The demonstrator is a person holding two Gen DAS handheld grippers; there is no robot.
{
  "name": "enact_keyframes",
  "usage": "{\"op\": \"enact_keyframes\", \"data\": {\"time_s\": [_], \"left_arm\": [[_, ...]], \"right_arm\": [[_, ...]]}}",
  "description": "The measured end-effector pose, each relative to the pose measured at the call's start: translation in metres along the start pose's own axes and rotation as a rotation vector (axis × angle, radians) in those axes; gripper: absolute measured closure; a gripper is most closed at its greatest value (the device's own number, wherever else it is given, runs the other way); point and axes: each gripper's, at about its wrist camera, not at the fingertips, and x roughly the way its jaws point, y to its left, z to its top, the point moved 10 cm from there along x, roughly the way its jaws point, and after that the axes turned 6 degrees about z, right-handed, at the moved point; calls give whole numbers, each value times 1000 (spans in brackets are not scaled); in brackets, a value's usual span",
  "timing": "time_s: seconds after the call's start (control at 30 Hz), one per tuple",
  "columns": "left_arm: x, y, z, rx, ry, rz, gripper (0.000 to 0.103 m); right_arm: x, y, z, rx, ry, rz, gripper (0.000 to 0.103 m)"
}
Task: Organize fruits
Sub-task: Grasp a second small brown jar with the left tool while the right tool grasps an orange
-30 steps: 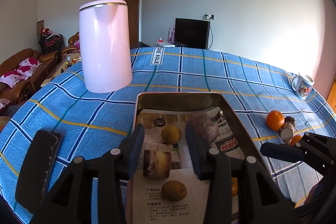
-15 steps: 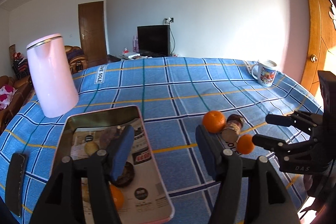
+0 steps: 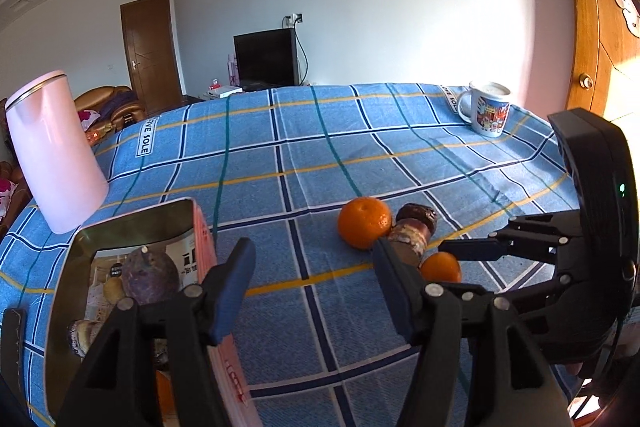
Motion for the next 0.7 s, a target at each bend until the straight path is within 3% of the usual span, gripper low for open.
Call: {"op": "enact_keyframes", "data": {"time_s": [0.03,0.2,0.43,0.7], "left_arm": [[1,-1,-1,1,4,-1,40],[9,-15,-2,7,25,-25,40],[26,-49,-2,33,61,-54,40],[50,-72,-8,38,176,-114,40]], "right_arm": [[-1,0,0,5,-4,5,59],[-17,-3,0,-3,-57,-6,59],[-50,-64,0,90,-143,-170,59],[-60,-79,2,125,-183,-172,59]]}}
